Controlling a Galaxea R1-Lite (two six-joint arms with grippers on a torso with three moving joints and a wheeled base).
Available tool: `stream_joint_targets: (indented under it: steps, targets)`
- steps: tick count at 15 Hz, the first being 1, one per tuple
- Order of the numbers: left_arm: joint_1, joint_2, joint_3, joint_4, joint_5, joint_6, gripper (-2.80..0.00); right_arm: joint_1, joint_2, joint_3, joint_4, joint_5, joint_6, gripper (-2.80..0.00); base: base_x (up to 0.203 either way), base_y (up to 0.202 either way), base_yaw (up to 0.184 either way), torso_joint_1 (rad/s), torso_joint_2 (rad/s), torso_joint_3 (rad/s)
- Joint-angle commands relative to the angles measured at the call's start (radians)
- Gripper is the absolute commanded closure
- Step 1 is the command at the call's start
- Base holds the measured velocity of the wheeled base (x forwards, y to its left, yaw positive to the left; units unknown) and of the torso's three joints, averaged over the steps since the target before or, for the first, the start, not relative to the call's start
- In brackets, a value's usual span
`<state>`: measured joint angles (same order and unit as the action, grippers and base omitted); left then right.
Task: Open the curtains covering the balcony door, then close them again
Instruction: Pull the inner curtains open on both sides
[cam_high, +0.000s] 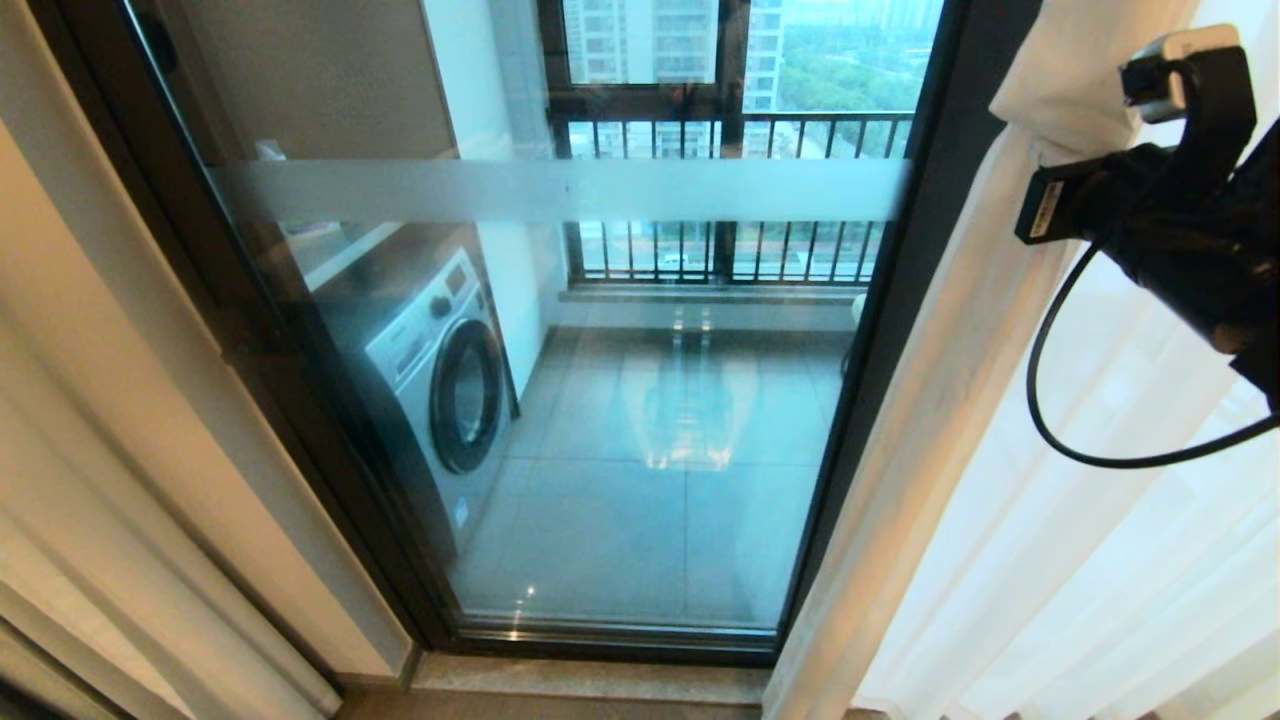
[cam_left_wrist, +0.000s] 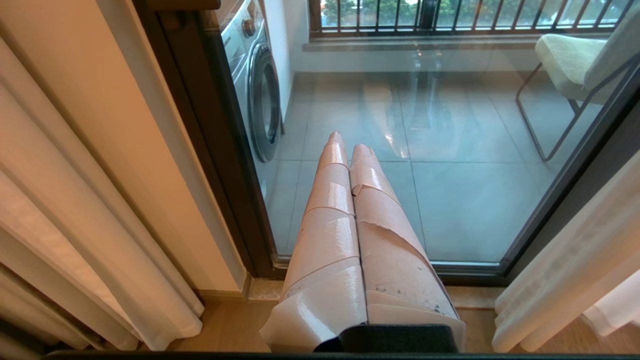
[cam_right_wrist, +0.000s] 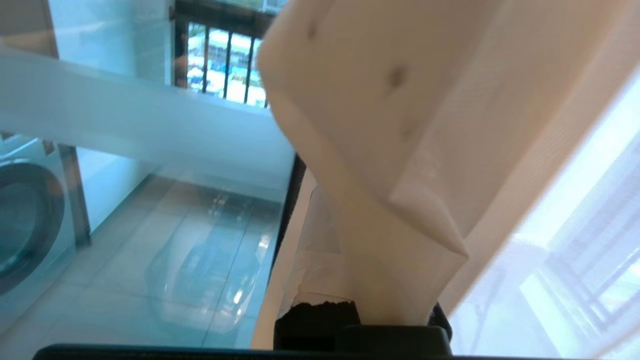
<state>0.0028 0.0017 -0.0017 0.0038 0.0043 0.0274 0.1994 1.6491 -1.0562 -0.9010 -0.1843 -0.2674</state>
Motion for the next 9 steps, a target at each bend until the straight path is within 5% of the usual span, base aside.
stream_joint_targets:
  steps: [1, 9]
  targets:
    - [0.000, 0.000, 0.000, 0.001, 0.000, 0.000, 0.00, -0.014, -0.021, 0.034, -0.020, 0.002, 0.000, 0.00, 0.000, 0.000, 0.000, 0.000, 0.00, 0.000]
    - [0.000, 0.000, 0.000, 0.000, 0.000, 0.000, 0.00, -0.015, -0.031, 0.041, -0.021, 0.002, 0.013, 0.00, 0.000, 0.000, 0.000, 0.000, 0.00, 0.000]
